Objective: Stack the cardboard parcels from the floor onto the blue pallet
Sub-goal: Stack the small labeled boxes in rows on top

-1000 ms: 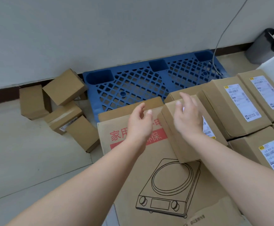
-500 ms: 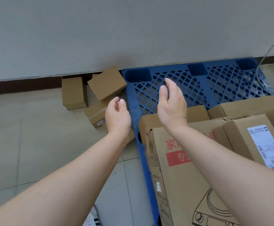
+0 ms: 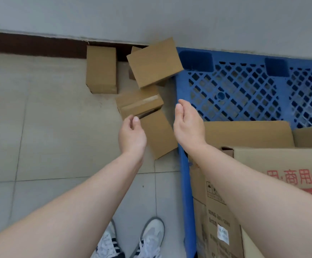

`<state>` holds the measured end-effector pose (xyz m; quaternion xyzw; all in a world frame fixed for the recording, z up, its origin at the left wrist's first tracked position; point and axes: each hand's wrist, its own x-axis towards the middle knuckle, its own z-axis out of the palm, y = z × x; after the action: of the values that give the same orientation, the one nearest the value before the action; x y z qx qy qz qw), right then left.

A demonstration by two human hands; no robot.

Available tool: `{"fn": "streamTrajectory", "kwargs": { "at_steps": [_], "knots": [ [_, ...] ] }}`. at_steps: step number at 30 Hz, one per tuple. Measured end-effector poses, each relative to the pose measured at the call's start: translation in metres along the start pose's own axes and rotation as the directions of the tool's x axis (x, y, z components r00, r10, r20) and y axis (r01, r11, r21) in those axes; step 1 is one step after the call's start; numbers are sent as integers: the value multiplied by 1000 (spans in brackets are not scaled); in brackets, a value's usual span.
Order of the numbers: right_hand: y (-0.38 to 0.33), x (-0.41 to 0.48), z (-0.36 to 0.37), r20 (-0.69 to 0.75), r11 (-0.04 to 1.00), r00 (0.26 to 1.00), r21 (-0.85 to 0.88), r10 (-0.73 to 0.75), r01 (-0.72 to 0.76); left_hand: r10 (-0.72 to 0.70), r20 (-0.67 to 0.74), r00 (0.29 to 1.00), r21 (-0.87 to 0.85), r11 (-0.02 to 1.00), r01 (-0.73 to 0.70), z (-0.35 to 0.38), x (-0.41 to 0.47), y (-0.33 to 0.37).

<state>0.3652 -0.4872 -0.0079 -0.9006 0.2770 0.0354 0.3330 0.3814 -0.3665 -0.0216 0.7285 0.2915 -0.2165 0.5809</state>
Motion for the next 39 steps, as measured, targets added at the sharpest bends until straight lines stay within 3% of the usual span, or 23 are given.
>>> {"fn": "streamTrajectory", "kwargs": {
  "at_steps": [13, 23, 32, 39],
  "knots": [
    [123, 66, 129, 141, 982, 987, -182, 73, -47, -28, 21, 999, 74, 997, 26, 67, 107, -135],
    [175, 97, 189, 175, 972, 979, -228, 101, -60, -43, 170, 984, 74, 997, 31, 102, 156, -193],
    [147, 57, 177, 105, 985, 995, -171, 3, 15, 150, 82, 985, 131, 978, -160, 61, 134, -180],
    [90, 15, 116, 16, 991, 999, -129, -32, 34, 151, -11, 988, 145, 978, -148, 22, 69, -119]
  ]
}}
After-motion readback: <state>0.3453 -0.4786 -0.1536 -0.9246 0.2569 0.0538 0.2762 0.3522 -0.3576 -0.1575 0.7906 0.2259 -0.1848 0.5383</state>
